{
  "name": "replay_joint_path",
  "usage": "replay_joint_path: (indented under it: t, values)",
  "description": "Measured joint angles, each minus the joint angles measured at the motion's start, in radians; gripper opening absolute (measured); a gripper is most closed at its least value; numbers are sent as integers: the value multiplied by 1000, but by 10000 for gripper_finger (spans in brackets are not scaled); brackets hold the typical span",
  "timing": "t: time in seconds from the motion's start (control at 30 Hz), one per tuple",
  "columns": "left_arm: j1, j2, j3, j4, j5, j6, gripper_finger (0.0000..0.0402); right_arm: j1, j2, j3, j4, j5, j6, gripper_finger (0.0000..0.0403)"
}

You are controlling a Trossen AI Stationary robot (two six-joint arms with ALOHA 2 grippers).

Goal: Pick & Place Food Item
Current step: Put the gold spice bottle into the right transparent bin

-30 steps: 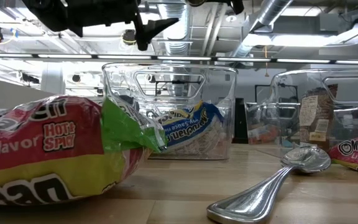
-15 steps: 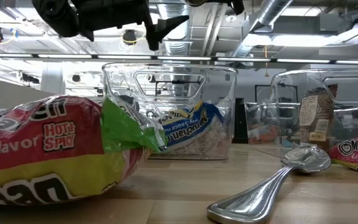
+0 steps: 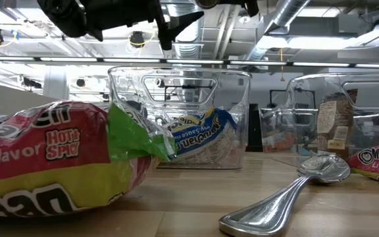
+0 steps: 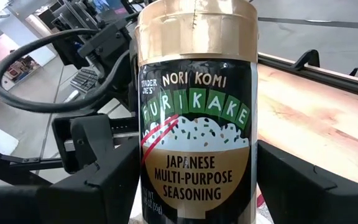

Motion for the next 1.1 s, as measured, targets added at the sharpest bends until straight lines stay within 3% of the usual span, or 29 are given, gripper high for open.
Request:
replay_joint_path:
  t: [0.73,1.1]
  values:
    - [-10,15,43,-57,-29,0,371,1,0,0,-2,-7,0,270]
    - [-10,15,43,-53,-29,-3,301,1,0,0,-5,-7,0,270]
